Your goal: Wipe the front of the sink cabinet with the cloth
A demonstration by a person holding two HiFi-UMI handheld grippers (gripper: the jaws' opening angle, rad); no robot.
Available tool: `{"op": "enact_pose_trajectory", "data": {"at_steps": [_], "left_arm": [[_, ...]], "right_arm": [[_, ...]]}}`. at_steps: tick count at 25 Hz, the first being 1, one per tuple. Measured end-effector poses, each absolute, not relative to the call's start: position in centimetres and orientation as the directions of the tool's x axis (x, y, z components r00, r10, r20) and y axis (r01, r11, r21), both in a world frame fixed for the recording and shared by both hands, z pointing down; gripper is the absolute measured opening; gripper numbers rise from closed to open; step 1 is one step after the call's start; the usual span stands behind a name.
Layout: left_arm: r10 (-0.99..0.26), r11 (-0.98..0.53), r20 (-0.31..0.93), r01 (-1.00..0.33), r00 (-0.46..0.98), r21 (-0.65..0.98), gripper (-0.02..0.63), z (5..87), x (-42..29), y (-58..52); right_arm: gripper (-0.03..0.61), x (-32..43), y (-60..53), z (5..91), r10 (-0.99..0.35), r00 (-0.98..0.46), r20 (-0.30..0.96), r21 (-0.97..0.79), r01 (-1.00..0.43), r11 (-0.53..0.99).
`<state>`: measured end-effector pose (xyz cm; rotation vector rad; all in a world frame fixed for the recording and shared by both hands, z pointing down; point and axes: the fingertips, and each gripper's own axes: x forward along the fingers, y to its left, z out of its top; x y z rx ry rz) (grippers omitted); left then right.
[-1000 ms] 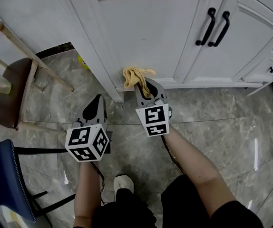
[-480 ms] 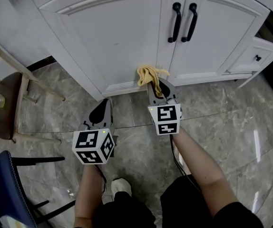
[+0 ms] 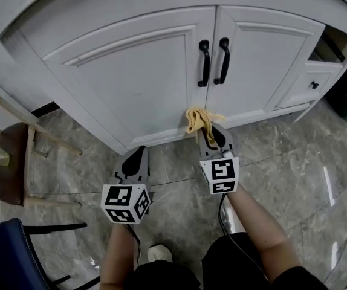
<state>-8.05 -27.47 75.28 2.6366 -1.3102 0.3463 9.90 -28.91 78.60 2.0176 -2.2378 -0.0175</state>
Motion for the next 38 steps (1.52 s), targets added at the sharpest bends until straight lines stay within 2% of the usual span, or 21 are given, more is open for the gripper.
{"op": "enact_pose_trajectory", "data": {"at_steps": [4,10,17,27,33,38], "left_arm": [[-0.758,-0.608,0.297,-0.794,0.58,0.0,0.014,71.2,-9.8,-27.6],[-0.778,-0.61,0.294,-0.78,0.556,-0.14,0.014,60.7,-11.8,-26.0],[-0.749,-0.625,0.328,-0.778,0.576,-0.061,0.014,50.1,-12.0,-21.7],[-0.767,-0.558,0.387,-0.83,0.513,-0.008,0.014,32.7,-11.3,-12.7],[-0.779,-0.477,0.438,-0.877,0.449,0.051,0.014,24.8,-9.0,-4.5],[-0.788,-0.443,0.441,-0.893,0.43,0.079,0.014,19.9,-6.9,-0.6]], "right_arm": [[0.08,8.0,-28.9,74.0,-0.988,-0.138,0.069,0.129,-0.981,0.146],[0.08,3.9,-28.5,64.4,-0.978,-0.189,0.085,0.112,-0.974,0.198],[0.08,0.9,-25.9,53.8,-0.954,-0.241,0.177,0.066,-0.965,0.256],[0.08,-0.1,-17.0,34.1,-0.901,-0.373,0.219,0.061,-0.917,0.395],[0.08,3.5,-11.3,24.6,-0.88,-0.433,0.196,0.027,-0.895,0.446],[0.077,8.1,-10.1,19.3,-0.899,-0.398,0.183,-0.012,-0.915,0.403]]}}
